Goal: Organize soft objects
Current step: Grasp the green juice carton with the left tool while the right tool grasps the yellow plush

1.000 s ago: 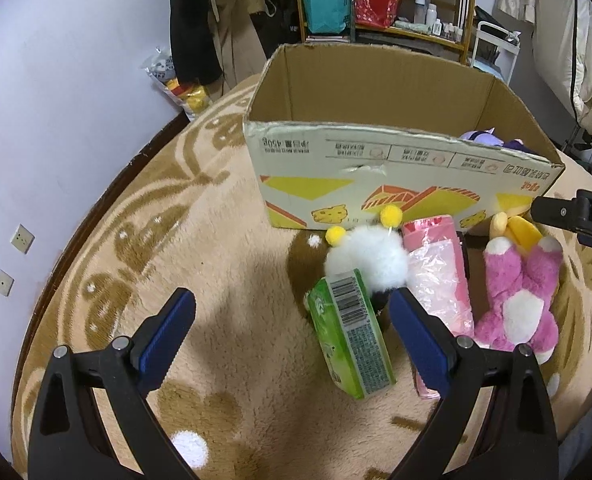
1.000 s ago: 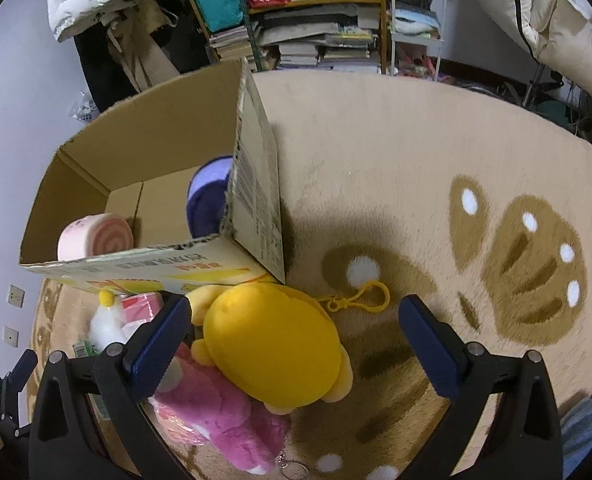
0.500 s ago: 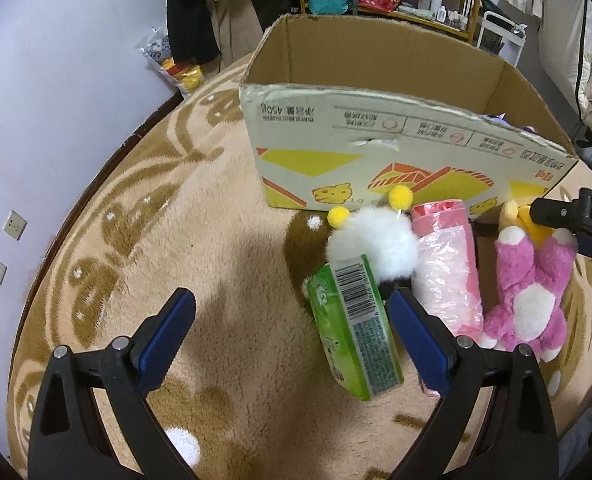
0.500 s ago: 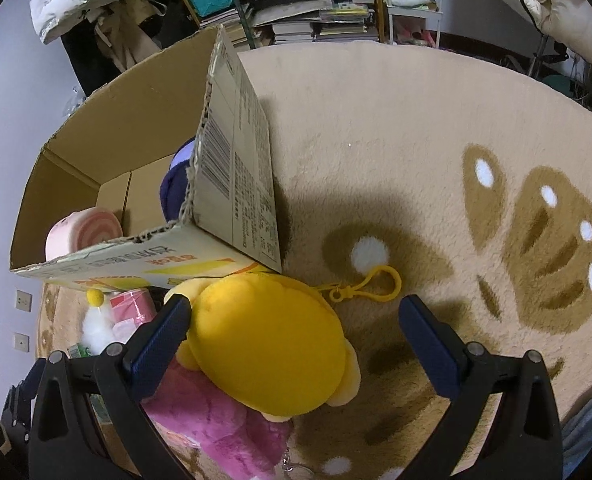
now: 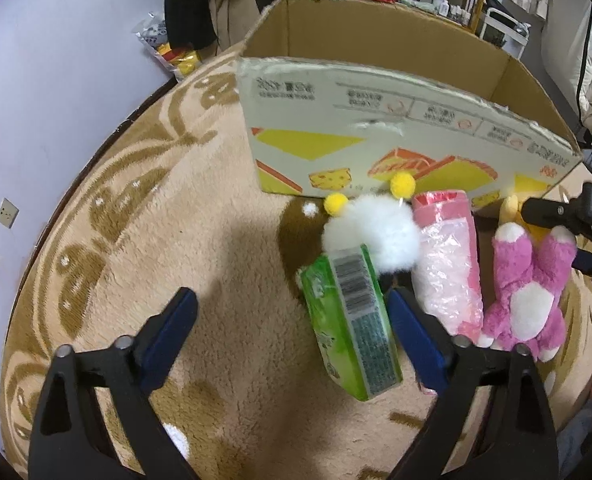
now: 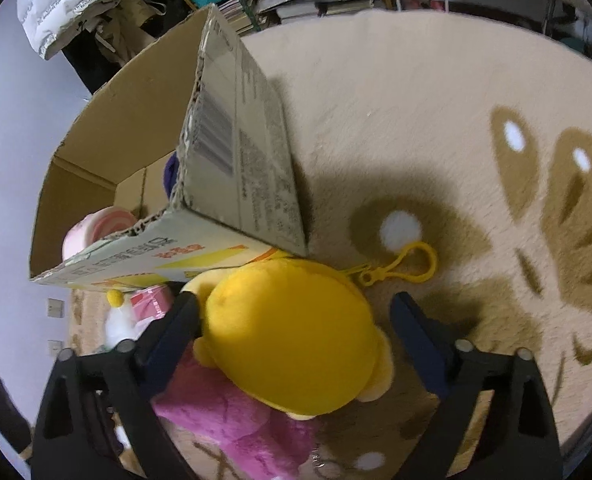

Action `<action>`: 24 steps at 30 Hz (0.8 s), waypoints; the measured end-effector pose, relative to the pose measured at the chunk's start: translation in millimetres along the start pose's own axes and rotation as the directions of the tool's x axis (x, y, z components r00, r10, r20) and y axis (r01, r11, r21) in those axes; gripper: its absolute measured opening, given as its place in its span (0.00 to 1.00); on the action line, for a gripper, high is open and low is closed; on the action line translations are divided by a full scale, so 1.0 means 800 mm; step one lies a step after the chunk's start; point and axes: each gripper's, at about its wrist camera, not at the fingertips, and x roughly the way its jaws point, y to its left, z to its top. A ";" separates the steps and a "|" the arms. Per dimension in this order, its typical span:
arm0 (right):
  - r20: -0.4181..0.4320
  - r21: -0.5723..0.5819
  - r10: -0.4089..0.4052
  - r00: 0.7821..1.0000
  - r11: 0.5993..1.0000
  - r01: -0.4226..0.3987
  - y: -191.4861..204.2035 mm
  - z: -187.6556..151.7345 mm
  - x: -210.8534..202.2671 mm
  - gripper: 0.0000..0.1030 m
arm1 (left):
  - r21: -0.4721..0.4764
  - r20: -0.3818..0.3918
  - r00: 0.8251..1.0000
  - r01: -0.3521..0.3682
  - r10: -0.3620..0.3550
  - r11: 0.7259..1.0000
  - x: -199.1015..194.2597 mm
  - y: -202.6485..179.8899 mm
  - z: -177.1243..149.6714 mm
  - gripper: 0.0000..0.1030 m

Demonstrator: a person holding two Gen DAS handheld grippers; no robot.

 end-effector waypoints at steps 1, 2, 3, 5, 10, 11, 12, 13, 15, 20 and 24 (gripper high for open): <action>-0.009 0.011 0.015 1.000 1.000 -0.015 0.000 0.000 0.002 0.90 | 0.008 -0.011 1.000 0.009 -0.008 1.000 0.002 -0.003 -0.001 0.83; -0.017 0.020 0.021 1.000 1.000 -0.021 -0.002 0.000 0.003 0.87 | 0.015 -0.017 1.000 0.012 -0.012 1.000 0.004 -0.005 -0.002 0.79; -0.019 0.025 0.021 1.000 0.999 -0.020 -0.003 0.000 0.004 0.85 | 0.020 -0.018 1.000 0.012 -0.012 1.000 0.004 -0.007 -0.003 0.75; -0.022 0.033 0.029 0.999 0.999 -0.028 -0.006 -0.001 0.003 0.80 | 0.029 -0.024 0.999 0.025 -0.024 0.999 0.005 -0.010 -0.004 0.69; -0.009 -0.015 0.014 1.000 1.000 -0.014 -0.001 -0.003 -0.001 0.74 | -0.002 -0.077 0.994 0.081 -0.081 0.997 0.008 -0.013 -0.010 0.45; -0.001 -0.027 0.008 1.000 1.000 -0.008 0.002 -0.004 -0.003 0.72 | -0.002 -0.072 0.994 0.081 -0.081 0.997 0.007 -0.014 -0.011 0.40; 0.005 -0.034 0.006 1.000 0.999 -0.006 0.000 -0.004 -0.006 0.72 | 0.005 -0.066 0.995 0.080 -0.079 0.997 0.005 -0.015 -0.012 0.35; 0.010 -0.040 0.005 1.000 0.999 -0.005 0.001 -0.005 -0.008 0.71 | 0.018 -0.057 0.995 0.077 -0.076 0.997 0.002 -0.017 -0.013 0.33; 0.015 -0.045 0.006 1.000 0.999 -0.006 0.002 -0.006 -0.011 0.70 | 0.038 -0.039 0.997 0.065 -0.064 0.997 -0.005 -0.023 -0.016 0.31; 0.043 -0.058 0.014 0.999 0.998 -0.011 0.008 -0.010 -0.030 0.69 | 0.068 -0.012 0.998 0.055 -0.054 0.996 -0.017 -0.029 -0.022 0.30; 0.070 -0.087 0.008 0.997 0.996 -0.002 0.014 -0.018 -0.050 0.69 | 0.081 0.030 0.999 0.039 -0.042 0.996 -0.036 -0.031 -0.024 0.30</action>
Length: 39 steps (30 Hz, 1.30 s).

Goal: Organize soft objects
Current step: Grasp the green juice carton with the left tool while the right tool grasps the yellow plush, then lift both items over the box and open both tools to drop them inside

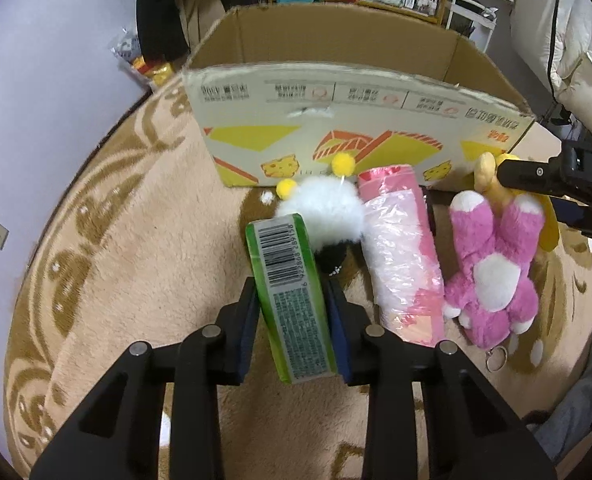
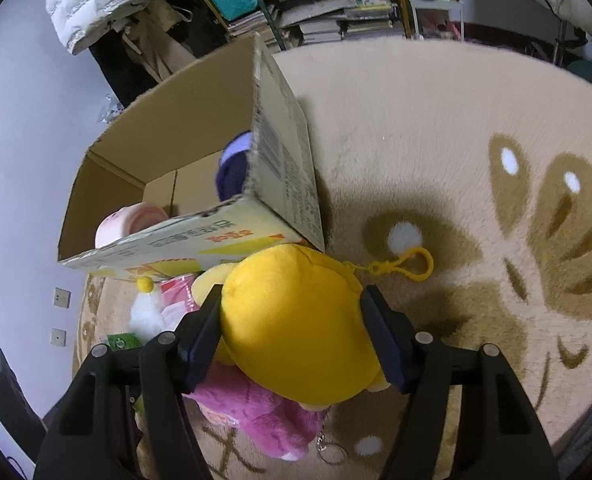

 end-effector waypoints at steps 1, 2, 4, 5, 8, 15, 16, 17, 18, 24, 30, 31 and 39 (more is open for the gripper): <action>0.007 -0.008 -0.004 1.000 1.000 0.004 0.003 -0.001 -0.005 0.69 | -0.002 0.009 1.000 -0.004 0.004 1.000 -0.005 0.000 -0.001 0.30; 0.015 -0.024 -0.007 1.000 1.000 0.008 0.007 -0.003 -0.011 0.69 | -0.005 0.017 1.000 -0.007 0.007 1.000 -0.010 0.001 -0.001 0.30; 0.032 -0.060 -0.018 0.999 0.998 0.019 0.017 -0.003 -0.019 0.69 | -0.010 0.036 0.999 -0.016 0.016 1.000 -0.019 0.003 -0.001 0.30; 0.052 -0.086 -0.027 0.998 0.996 0.031 0.024 -0.005 -0.028 0.69 | -0.011 0.049 0.998 -0.026 0.026 1.000 -0.026 0.004 -0.002 0.30; 0.099 -0.141 -0.029 0.995 0.989 0.043 0.037 -0.008 -0.046 0.69 | -0.021 0.073 0.997 -0.038 0.040 0.999 -0.042 0.007 -0.002 0.30; 0.247 -0.182 -0.009 0.969 0.982 0.055 0.052 -0.007 -0.096 0.69 | -0.027 0.165 0.983 -0.076 0.080 0.997 -0.072 0.015 0.000 0.30; 0.268 -0.179 -0.003 0.963 0.982 0.053 0.052 -0.006 -0.103 0.69 | -0.025 0.181 0.980 -0.085 0.088 0.996 -0.076 0.014 0.002 0.30; 0.291 -0.177 0.002 0.957 0.983 0.051 0.053 -0.005 -0.110 0.69 | -0.023 0.201 0.975 -0.096 0.099 0.995 -0.082 0.014 0.003 0.30; 0.319 -0.178 0.008 0.948 0.983 0.052 0.053 -0.002 -0.118 0.69 | -0.023 0.216 0.971 -0.104 0.106 0.994 -0.085 0.015 0.004 0.30; 0.434 -0.202 0.021 0.901 0.976 0.075 0.063 0.002 -0.150 0.69 | -0.025 0.300 0.943 -0.143 0.144 0.989 -0.107 0.019 0.017 0.30; 0.483 -0.224 0.033 0.875 0.971 0.087 0.073 0.009 -0.162 0.69 | -0.039 0.377 0.913 -0.151 0.154 0.988 -0.130 0.025 0.041 0.30; 0.488 -0.226 0.032 0.872 0.970 0.091 0.072 0.010 -0.160 0.69 | -0.040 0.389 0.908 -0.151 0.155 0.988 -0.133 0.026 0.048 0.30; 0.520 -0.252 0.008 0.854 0.957 0.145 0.086 0.028 -0.150 0.69 | -0.020 0.449 0.876 -0.189 0.177 0.982 -0.134 0.022 0.086 0.30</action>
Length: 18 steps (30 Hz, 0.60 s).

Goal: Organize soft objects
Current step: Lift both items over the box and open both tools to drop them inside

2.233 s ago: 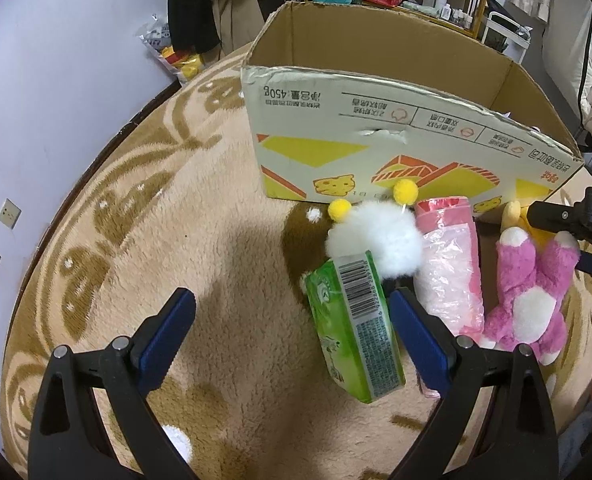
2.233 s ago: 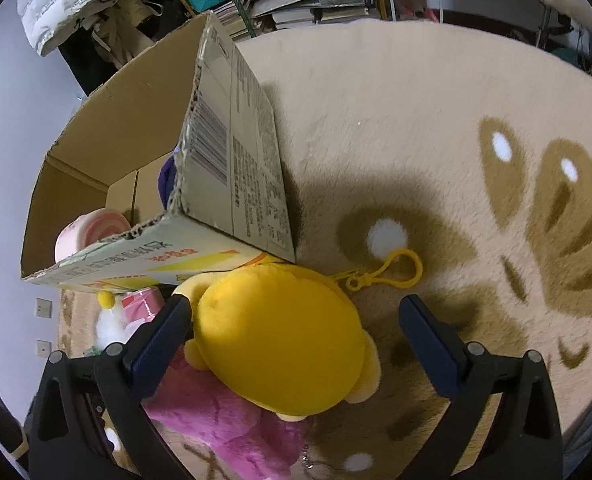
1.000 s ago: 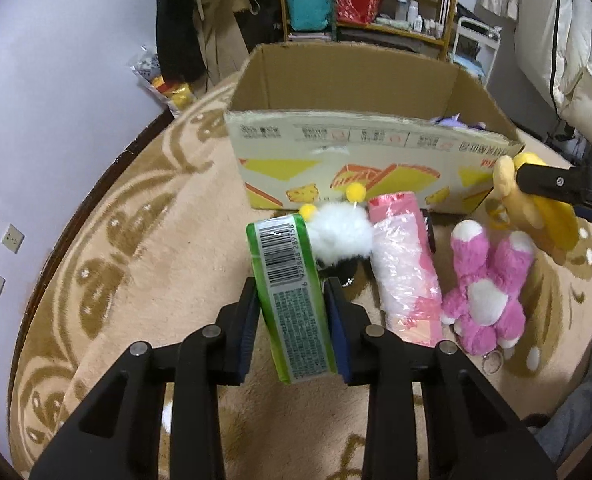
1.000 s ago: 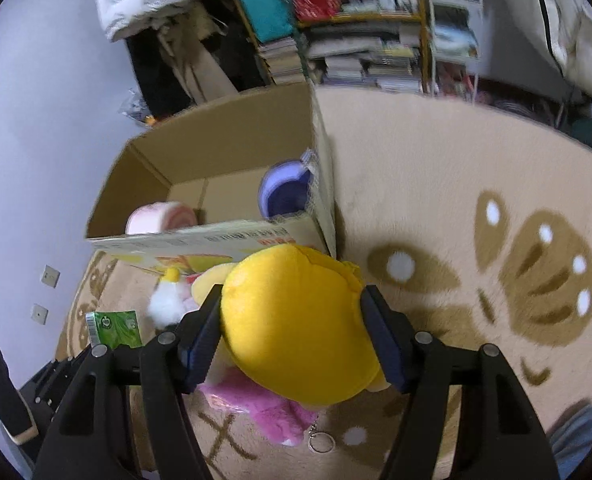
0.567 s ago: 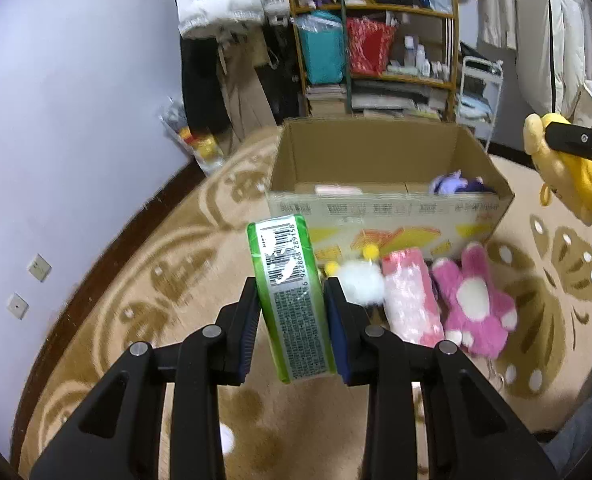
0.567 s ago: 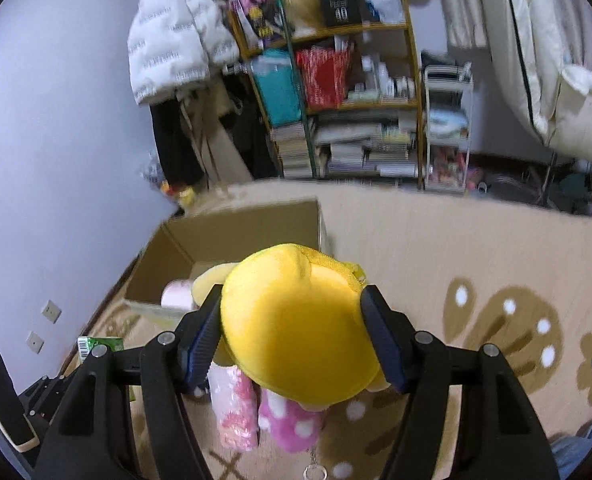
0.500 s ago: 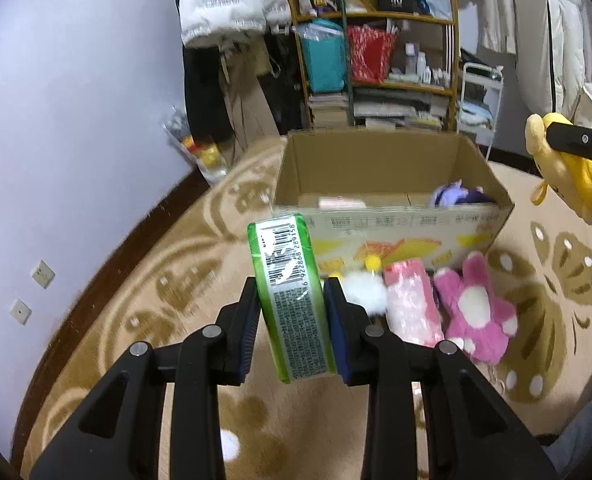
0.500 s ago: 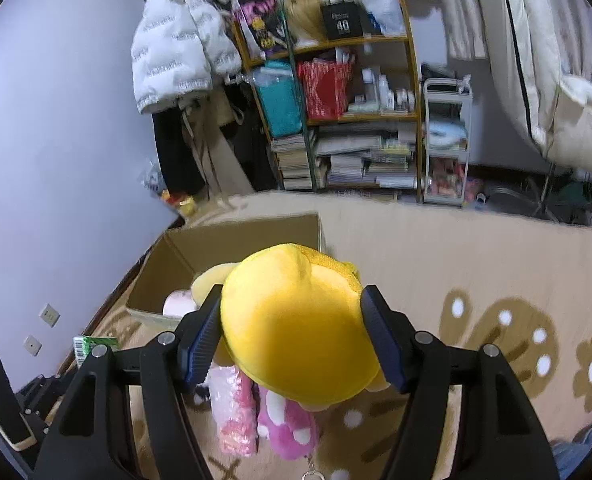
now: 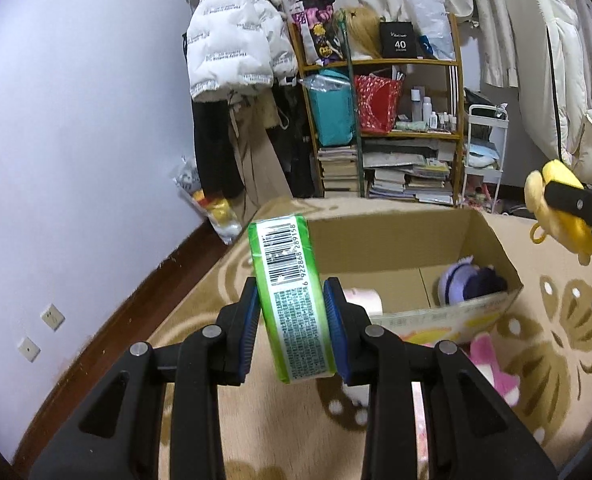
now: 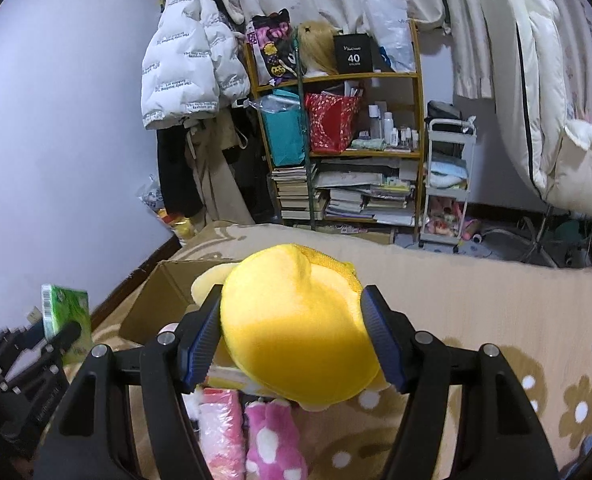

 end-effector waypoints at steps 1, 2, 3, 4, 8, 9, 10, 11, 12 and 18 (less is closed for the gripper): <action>0.000 -0.009 -0.007 1.000 1.000 0.007 0.002 0.001 0.003 0.69 | 0.004 0.008 1.000 -0.002 0.002 1.000 0.003 -0.001 0.005 0.30; 0.000 -0.014 -0.011 1.000 1.000 0.011 0.004 0.002 0.007 0.69 | 0.006 0.013 1.000 -0.003 0.003 1.000 0.007 -0.002 0.009 0.30; -0.001 -0.020 -0.016 1.000 1.000 0.016 0.006 0.004 0.011 0.69 | 0.008 0.016 1.000 -0.003 0.002 1.000 0.009 -0.002 0.011 0.30; -0.002 -0.022 -0.020 1.000 1.000 0.020 0.008 0.005 0.015 0.69 | 0.011 0.020 1.000 -0.003 0.002 1.000 0.011 -0.002 0.014 0.30; 0.000 -0.032 -0.025 1.000 0.999 0.025 0.014 0.010 0.029 0.69 | 0.014 0.025 1.000 -0.005 0.005 1.000 0.025 -0.003 0.022 0.30; -0.002 -0.034 -0.029 1.000 0.999 0.029 0.015 0.011 0.034 0.69 | 0.010 0.022 1.000 -0.002 0.002 1.000 0.029 -0.003 0.024 0.30; -0.002 -0.038 -0.032 0.999 0.999 0.032 0.016 0.012 0.037 0.69 | 0.008 0.021 1.000 -0.001 0.001 1.000 0.031 -0.003 0.024 0.30; -0.001 -0.043 -0.036 0.999 0.998 0.036 0.017 0.013 0.040 0.70 | 0.007 0.019 1.000 0.002 -0.002 1.000 0.036 -0.003 0.025 0.30; -0.003 -0.047 -0.042 0.999 0.998 0.042 0.018 0.013 0.044 0.70 | 0.008 0.019 1.000 0.003 -0.003 1.000 0.037 -0.003 0.024 0.30; -0.020 -0.063 -0.061 0.998 0.996 0.059 0.022 0.013 0.063 0.70 | 0.023 0.011 1.000 0.015 -0.015 1.000 0.060 -0.014 0.028 0.30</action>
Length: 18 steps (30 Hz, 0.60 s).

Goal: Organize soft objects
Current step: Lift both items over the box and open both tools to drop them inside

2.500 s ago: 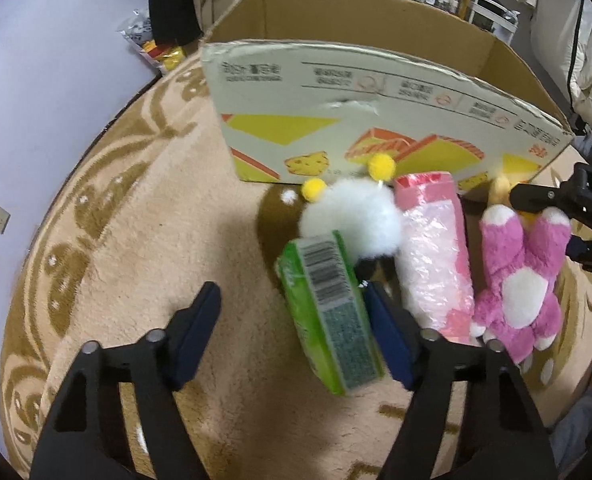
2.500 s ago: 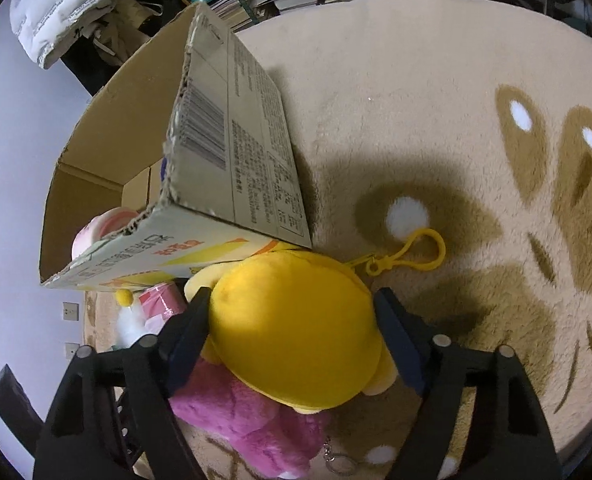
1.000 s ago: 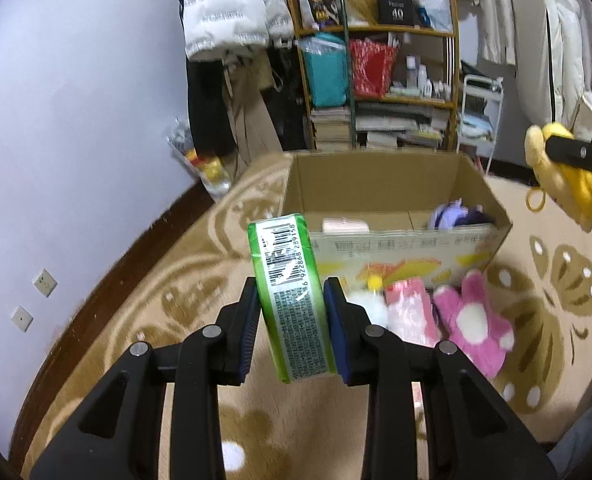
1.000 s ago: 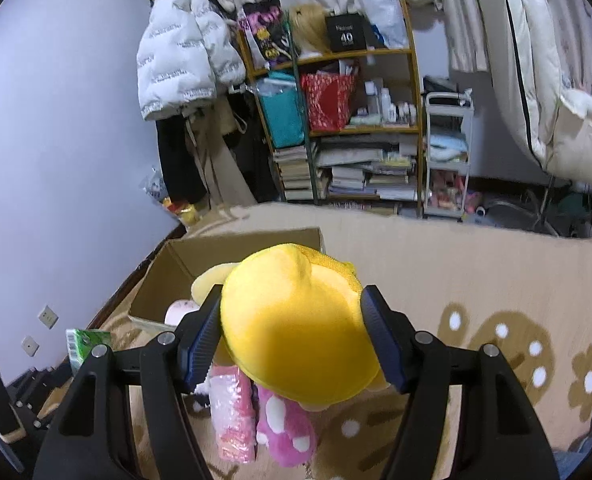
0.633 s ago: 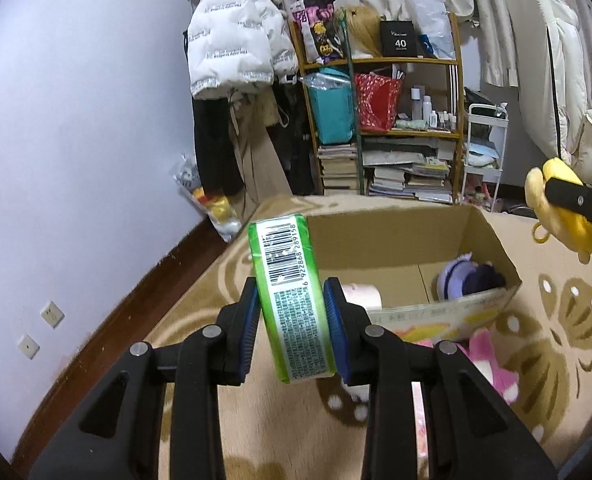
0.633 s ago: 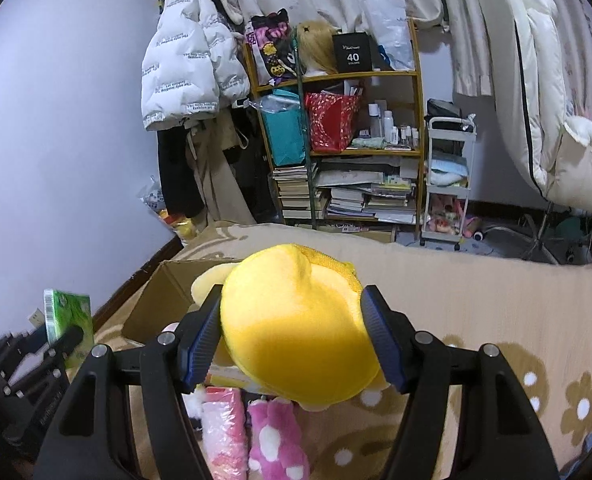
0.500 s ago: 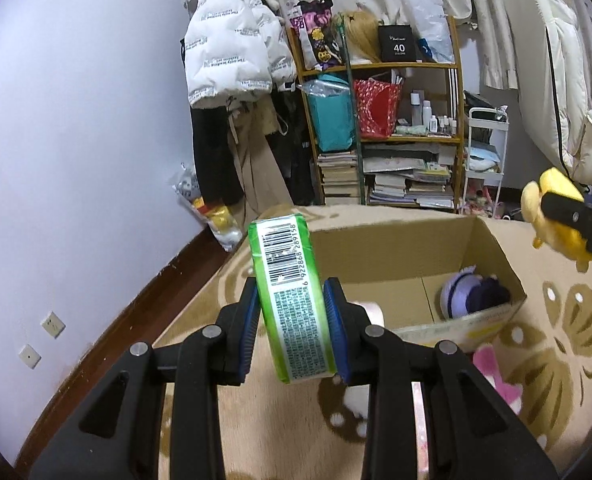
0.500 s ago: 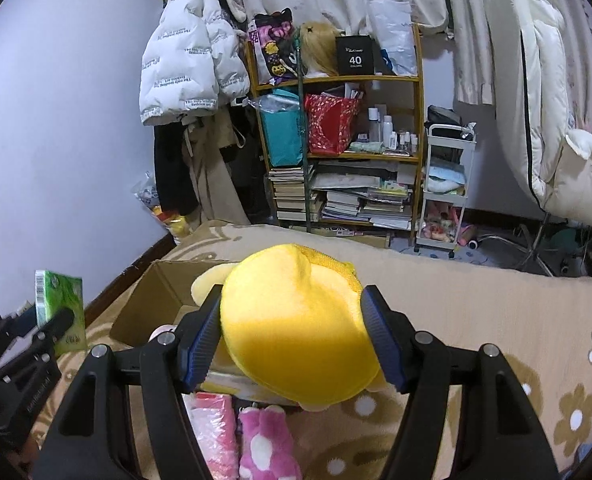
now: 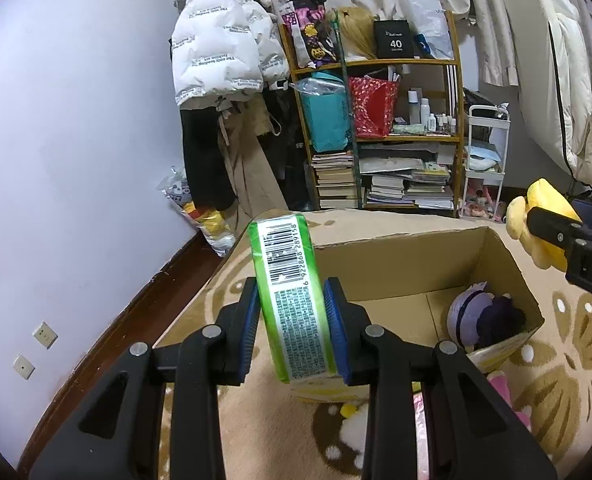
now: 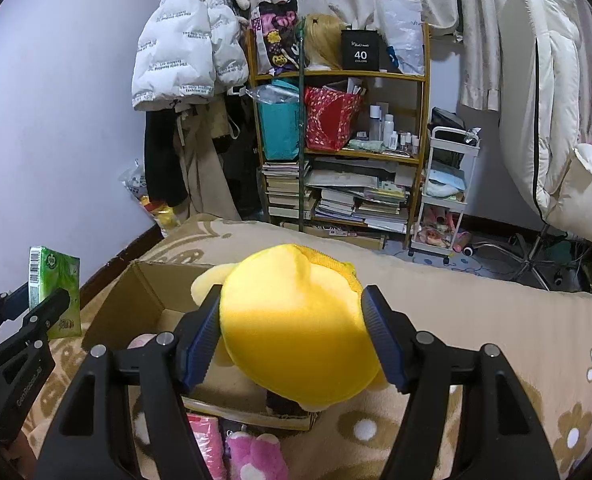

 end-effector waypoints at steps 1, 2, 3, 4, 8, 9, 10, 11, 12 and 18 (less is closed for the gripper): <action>-0.002 0.000 -0.002 1.000 1.000 0.002 0.001 0.000 0.002 0.70 | 0.002 0.001 1.000 0.003 -0.003 1.000 0.003 -0.002 0.000 0.30; -0.008 0.000 -0.004 1.000 1.000 0.004 0.001 0.000 0.005 0.70 | 0.004 0.001 1.000 0.005 -0.005 1.000 0.006 -0.004 0.001 0.30; -0.011 0.001 -0.004 1.000 1.000 0.004 0.002 -0.001 0.007 0.70 | 0.005 -0.002 1.000 0.009 -0.009 1.000 0.010 -0.006 0.001 0.30; -0.014 0.005 -0.002 1.000 1.000 0.003 0.002 -0.002 0.010 0.70 | 0.005 -0.006 1.000 0.015 -0.015 1.000 0.013 -0.007 0.001 0.30; -0.028 0.011 0.007 1.000 1.000 -0.007 0.005 -0.005 0.019 0.71 | 0.008 -0.020 0.999 0.030 -0.030 1.000 0.026 -0.012 0.000 0.30; -0.031 0.007 0.008 0.999 1.000 -0.008 0.006 -0.006 0.021 0.71 | 0.010 -0.022 0.999 0.029 -0.029 1.000 0.028 -0.013 0.000 0.30; -0.033 0.004 0.008 0.999 1.000 -0.008 0.007 -0.008 0.023 0.71 | 0.012 -0.025 0.999 0.028 -0.028 1.000 0.030 -0.014 -0.001 0.30; -0.035 0.001 0.008 0.999 1.000 -0.008 0.008 -0.009 0.025 0.71 | 0.012 -0.029 0.999 0.031 -0.030 0.999 0.033 -0.015 -0.002 0.30; -0.038 -0.001 0.008 0.999 1.000 -0.008 0.009 -0.010 0.028 0.71 | 0.010 -0.033 0.999 0.034 -0.034 0.999 0.035 -0.016 -0.003 0.30; -0.055 -0.008 0.017 0.998 1.000 -0.018 0.014 -0.015 0.037 0.71 | 0.001 -0.046 0.996 0.081 -0.081 0.997 0.046 -0.020 -0.007 0.30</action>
